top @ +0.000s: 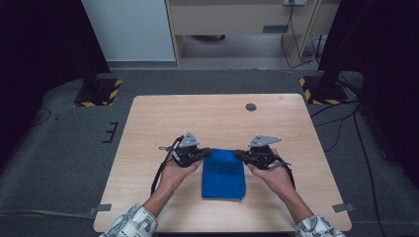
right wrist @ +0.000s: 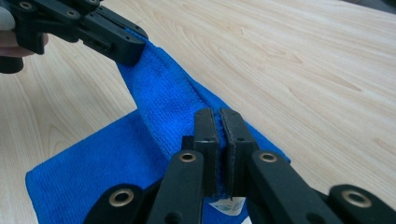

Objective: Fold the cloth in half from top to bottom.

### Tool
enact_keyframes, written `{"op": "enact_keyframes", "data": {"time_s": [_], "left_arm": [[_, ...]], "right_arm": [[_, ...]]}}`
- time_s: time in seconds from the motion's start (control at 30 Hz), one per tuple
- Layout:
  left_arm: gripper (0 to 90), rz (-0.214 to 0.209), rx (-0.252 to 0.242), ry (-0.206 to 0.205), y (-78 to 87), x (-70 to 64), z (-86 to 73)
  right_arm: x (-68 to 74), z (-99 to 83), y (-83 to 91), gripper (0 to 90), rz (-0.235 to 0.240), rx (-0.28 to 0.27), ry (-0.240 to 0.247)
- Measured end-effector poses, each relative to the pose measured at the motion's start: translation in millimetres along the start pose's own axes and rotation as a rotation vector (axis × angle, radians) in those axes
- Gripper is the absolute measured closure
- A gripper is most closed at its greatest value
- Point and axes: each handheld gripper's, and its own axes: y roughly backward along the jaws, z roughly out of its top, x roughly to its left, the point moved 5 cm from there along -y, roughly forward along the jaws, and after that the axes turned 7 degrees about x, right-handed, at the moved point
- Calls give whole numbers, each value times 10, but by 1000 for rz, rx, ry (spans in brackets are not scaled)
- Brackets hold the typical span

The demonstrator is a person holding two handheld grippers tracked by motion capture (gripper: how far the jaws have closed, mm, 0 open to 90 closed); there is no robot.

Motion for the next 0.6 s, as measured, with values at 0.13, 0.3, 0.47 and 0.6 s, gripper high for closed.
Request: {"op": "enact_keyframes", "data": {"time_s": [0.13,0.3,0.47,0.6], "left_arm": [[855,-6,2,-1,22,-41,-30],[854,-20,10,-7,41,-112,-116],[854,-32,24,-12,-11,-175,-212],[855,-37,29,-9,-31,-188,-246]], "right_arm": [[7,-6,17,864,0,-6,0],[59,-24,72,858,6,-8,25],[116,-160,30,856,7,24,52],[130,-205,17,856,12,26,55]]}}
